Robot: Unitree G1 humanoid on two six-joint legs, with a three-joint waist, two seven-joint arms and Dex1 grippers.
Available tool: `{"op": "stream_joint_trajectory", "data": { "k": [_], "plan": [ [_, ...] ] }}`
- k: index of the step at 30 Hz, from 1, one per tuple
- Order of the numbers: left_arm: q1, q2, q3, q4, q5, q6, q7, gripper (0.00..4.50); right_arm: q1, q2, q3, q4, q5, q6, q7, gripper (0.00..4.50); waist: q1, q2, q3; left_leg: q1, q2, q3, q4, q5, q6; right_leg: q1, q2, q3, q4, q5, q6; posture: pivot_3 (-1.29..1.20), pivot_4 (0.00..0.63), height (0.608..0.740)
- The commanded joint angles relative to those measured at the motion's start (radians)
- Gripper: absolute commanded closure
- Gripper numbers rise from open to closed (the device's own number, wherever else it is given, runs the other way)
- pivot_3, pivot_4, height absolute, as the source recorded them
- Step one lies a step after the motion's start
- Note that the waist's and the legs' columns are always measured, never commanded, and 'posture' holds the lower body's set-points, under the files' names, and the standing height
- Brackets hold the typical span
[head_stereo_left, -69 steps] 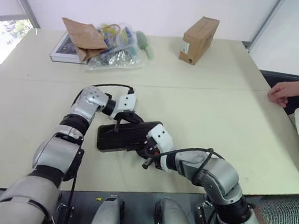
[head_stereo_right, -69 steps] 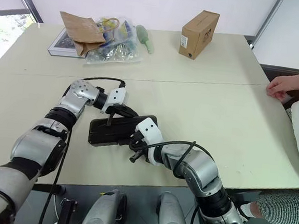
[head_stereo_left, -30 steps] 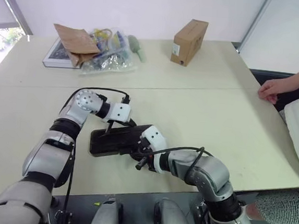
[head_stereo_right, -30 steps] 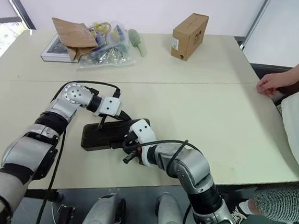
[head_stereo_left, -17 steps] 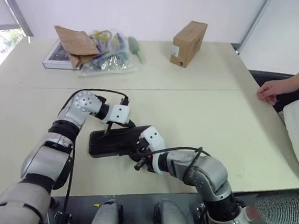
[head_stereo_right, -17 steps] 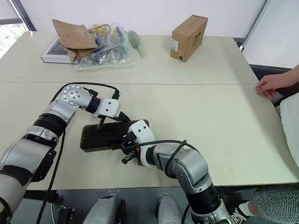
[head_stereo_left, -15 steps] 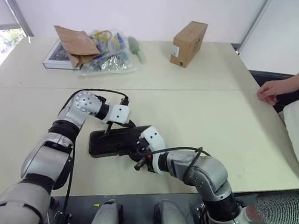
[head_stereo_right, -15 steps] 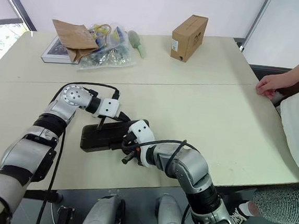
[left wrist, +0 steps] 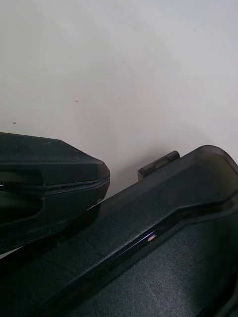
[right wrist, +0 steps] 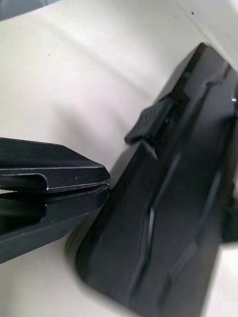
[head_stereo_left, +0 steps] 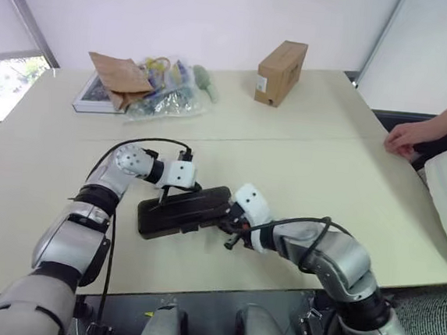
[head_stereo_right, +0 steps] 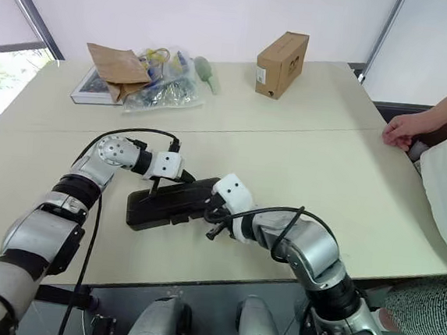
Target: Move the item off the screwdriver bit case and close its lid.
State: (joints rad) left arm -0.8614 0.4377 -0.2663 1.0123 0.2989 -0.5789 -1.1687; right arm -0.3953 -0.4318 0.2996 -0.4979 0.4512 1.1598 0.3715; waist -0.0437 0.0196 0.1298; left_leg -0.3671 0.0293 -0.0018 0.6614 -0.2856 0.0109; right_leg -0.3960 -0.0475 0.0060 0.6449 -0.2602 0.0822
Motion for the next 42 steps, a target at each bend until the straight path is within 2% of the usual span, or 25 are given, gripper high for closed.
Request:
{"op": "stream_joint_trajectory", "data": {
  "k": [1,5,9,12,13,15,18,19,25,29,34,42],
  "plan": [
    [0.083,-0.007,-0.078,0.12,0.094,0.016,0.141,4.5,-0.03,-0.029,-0.059,-0.05,-0.007,-0.044,0.021,4.45,0.003,0.002,-0.002,0.003,0.0,0.0,-0.001,0.0,0.0,0.002,0.0,0.0,0.0,-0.001,0.0,0.0,0.15,0.74],
    [0.064,-0.004,-0.059,0.146,0.087,0.021,0.321,4.5,-0.022,-0.061,-0.072,-0.055,-0.004,-0.052,0.052,4.45,0.011,0.002,-0.003,0.03,0.0,-0.005,-0.018,-0.001,-0.001,0.023,0.0,-0.006,-0.011,-0.008,-0.006,0.0,0.15,0.74],
    [0.061,-0.016,-0.013,0.154,0.042,0.018,0.484,4.5,-0.012,-0.091,-0.079,-0.058,-0.011,-0.065,0.077,4.45,0.025,0.003,-0.003,0.03,0.001,-0.01,-0.022,-0.001,-0.003,0.023,-0.002,-0.007,-0.013,-0.008,-0.006,0.0,0.15,0.74],
    [0.069,-0.038,0.063,0.13,-0.044,0.032,0.528,4.5,0.0,-0.118,-0.081,-0.057,-0.024,-0.087,0.093,4.45,0.023,-0.005,0.002,0.024,0.001,-0.007,-0.022,0.002,-0.006,0.022,-0.002,-0.007,-0.012,-0.006,-0.002,0.0,0.15,0.74],
    [0.074,-0.046,0.095,0.114,-0.079,0.044,0.529,4.5,0.005,-0.126,-0.083,-0.055,-0.027,-0.095,0.097,4.45,0.026,-0.013,0.003,0.02,-0.001,-0.006,-0.023,0.002,-0.006,0.017,-0.002,-0.006,-0.012,-0.006,0.0,0.0,0.15,0.74],
    [0.094,-0.049,0.13,0.071,-0.12,0.043,0.522,4.5,0.013,-0.136,-0.087,-0.052,-0.03,-0.105,0.102,4.45,0.042,-0.015,0.003,-0.006,-0.001,-0.007,-0.015,0.004,-0.008,-0.004,-0.001,-0.009,-0.009,-0.003,-0.004,0.0,0.15,0.74],
    [0.141,-0.044,0.165,-0.009,-0.165,0.048,0.525,4.5,0.029,-0.142,-0.091,-0.052,-0.037,-0.117,0.106,4.45,0.052,-0.017,0.005,-0.021,-0.003,-0.006,-0.012,0.006,-0.013,-0.019,-0.004,-0.008,-0.006,-0.002,-0.004,0.0,0.15,0.74],
    [0.153,-0.043,0.172,-0.032,-0.177,0.059,0.525,4.5,0.033,-0.142,-0.093,-0.052,-0.039,-0.119,0.107,4.45,0.053,-0.019,0.006,-0.022,-0.003,-0.006,-0.012,0.003,-0.008,-0.02,-0.004,-0.008,-0.006,-0.002,-0.004,0.0,0.15,0.74],
    [0.252,-0.053,0.217,-0.238,-0.266,0.184,0.504,4.5,0.055,-0.14,-0.108,-0.054,-0.043,-0.126,0.106,4.45,0.048,-0.025,0.015,-0.022,-0.002,-0.006,-0.012,0.003,-0.007,-0.02,-0.002,-0.009,-0.006,-0.001,-0.007,0.0,0.15,0.74],
    [0.288,-0.051,0.208,-0.304,-0.276,0.238,0.484,4.5,0.06,-0.14,-0.137,-0.068,-0.018,-0.116,0.124,4.45,0.049,-0.027,0.017,-0.022,-0.001,-0.006,-0.012,0.003,-0.007,-0.02,-0.001,-0.009,-0.006,-0.001,-0.007,0.0,0.15,0.74],
    [0.261,-0.052,0.183,-0.307,-0.3,0.26,0.374,4.5,0.072,-0.172,-0.164,-0.117,0.056,-0.08,0.198,4.45,0.05,-0.027,0.018,-0.022,-0.001,-0.006,-0.012,0.003,-0.007,-0.02,-0.001,-0.009,-0.007,-0.001,-0.007,0.0,0.15,0.74],
    [0.155,-0.028,0.148,-0.18,-0.29,0.221,0.195,4.5,0.063,-0.228,-0.104,-0.139,0.086,-0.111,0.288,4.45,0.051,-0.029,0.02,-0.023,-0.002,-0.006,-0.011,0.003,-0.007,-0.02,0.0,-0.009,-0.007,-0.001,-0.007,0.0,0.15,0.74]
  ]
}}
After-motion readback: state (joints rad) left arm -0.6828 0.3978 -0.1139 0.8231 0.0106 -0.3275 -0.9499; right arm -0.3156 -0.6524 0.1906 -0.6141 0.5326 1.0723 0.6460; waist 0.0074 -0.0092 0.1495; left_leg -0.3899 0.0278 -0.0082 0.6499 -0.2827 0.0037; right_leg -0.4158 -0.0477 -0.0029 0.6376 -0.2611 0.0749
